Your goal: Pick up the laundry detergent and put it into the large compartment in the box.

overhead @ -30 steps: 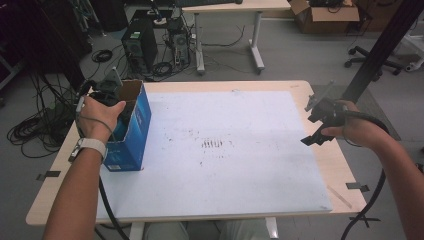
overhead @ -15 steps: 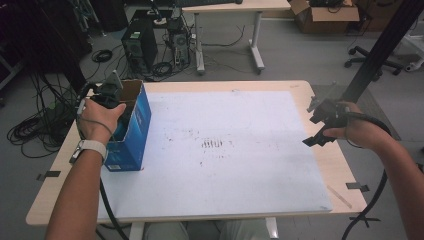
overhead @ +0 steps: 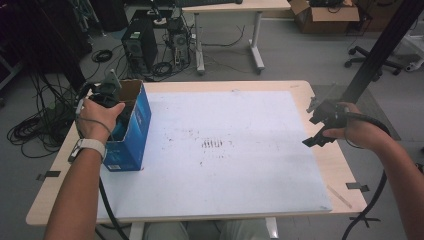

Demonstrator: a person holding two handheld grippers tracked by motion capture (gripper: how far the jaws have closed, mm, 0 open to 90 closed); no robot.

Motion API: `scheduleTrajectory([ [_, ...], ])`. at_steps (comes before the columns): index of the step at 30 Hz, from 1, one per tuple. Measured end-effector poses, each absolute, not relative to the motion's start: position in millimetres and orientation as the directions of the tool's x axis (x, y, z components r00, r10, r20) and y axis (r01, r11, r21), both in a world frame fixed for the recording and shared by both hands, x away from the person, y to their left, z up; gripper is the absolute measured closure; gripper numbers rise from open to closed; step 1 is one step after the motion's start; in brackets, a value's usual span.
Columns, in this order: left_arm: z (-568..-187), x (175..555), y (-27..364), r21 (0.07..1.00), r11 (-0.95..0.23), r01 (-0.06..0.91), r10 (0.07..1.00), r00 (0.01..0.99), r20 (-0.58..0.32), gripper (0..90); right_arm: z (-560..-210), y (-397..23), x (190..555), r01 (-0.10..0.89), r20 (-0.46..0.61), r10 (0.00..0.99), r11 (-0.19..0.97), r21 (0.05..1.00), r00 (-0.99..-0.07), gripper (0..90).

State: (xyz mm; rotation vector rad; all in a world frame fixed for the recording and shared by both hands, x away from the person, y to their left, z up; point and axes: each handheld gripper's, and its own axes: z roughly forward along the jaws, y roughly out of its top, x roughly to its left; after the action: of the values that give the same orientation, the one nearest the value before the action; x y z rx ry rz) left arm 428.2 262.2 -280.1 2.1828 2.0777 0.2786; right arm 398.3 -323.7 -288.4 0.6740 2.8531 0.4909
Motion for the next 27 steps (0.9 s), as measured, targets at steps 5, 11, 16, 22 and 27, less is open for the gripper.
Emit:
scheduleTrajectory([
  [5, -279.3, 428.1, 262.4, 0.211, -0.052, 0.976, 0.998, 0.043, 0.048, 36.1, -287.8, -324.0, 397.6, 0.404, -0.088, 0.460, 0.843, 0.355, -0.884, 11.1],
  [11, -277.4, 427.3, 262.3, 0.213, -0.053, 0.976, 0.998, 0.044, 0.048, 33.9, -287.5, -324.7, 396.7, 0.403, -0.088, 0.460, 0.843, 0.357, -0.884, 11.1],
  [16, -276.8, 426.6, 262.3, 0.211, -0.054, 0.976, 0.998, 0.044, 0.051, 31.9, -287.4, -324.4, 395.8, 0.401, -0.088, 0.458, 0.843, 0.358, -0.885, 11.1],
  [22, -274.8, 425.8, 260.9, 0.218, -0.057, 0.974, 0.997, 0.046, 0.055, 30.8, -286.8, -324.9, 394.8, 0.401, -0.088, 0.458, 0.842, 0.360, -0.884, 11.1],
  [27, -270.0, 424.3, 258.8, 0.225, -0.060, 0.973, 0.997, 0.046, 0.064, 29.7, -286.1, -325.5, 393.8, 0.400, -0.089, 0.459, 0.842, 0.363, -0.884, 11.1],
])
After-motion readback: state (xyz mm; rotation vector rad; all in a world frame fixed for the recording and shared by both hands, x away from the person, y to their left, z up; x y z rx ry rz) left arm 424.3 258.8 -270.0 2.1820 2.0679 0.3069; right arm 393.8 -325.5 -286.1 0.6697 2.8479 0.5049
